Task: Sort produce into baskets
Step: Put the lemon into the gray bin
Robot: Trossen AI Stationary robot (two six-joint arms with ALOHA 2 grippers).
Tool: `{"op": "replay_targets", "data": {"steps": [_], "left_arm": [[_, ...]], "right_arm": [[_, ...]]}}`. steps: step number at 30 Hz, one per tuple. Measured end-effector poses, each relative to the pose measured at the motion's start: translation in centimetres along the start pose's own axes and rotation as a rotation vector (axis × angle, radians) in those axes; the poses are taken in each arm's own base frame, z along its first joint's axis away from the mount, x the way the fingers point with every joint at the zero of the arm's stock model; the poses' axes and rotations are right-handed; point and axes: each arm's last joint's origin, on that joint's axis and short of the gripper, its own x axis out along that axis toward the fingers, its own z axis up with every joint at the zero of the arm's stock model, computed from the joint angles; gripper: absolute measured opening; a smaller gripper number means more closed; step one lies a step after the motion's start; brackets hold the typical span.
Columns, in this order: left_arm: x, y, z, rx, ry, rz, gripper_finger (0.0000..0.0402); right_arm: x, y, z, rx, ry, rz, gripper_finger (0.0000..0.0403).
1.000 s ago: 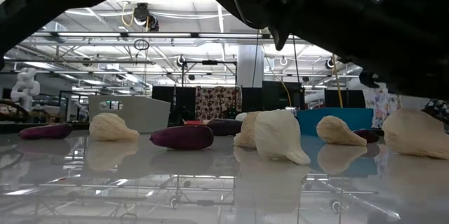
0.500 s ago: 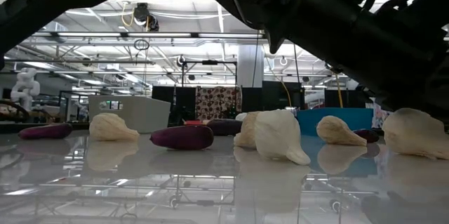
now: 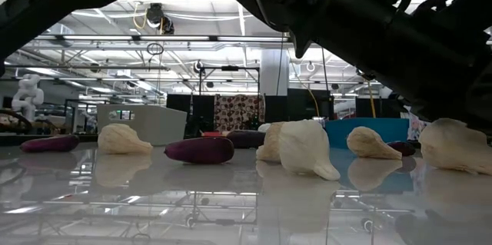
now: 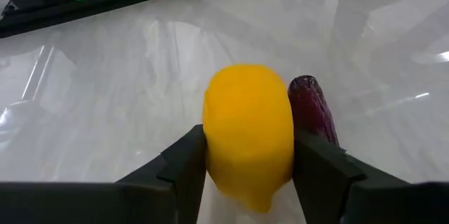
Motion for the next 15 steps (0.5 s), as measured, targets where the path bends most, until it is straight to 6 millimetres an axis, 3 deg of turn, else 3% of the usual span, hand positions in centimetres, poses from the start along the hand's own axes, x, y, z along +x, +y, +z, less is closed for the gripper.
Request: {"op": "replay_targets", "data": {"steps": [5, 10, 15], "left_arm": [[-1.4, 0.4, 1.9, -0.002, -0.023, 0.030, 0.0176], [-4.9, 1.2, 5.6, -0.003, -0.033, 0.041, 0.0175], [-9.0, 2.4, 7.5, 0.074, 0.130, 0.132, 0.0174]], "right_arm": [[0.0, 0.0, 0.0, 0.002, -0.003, 0.001, 0.0000], [0.0, 0.1, 0.1, 0.008, -0.009, 0.008, 0.0000], [0.0, 0.1, 0.1, 0.001, -0.010, 0.010, 0.0000]]}}
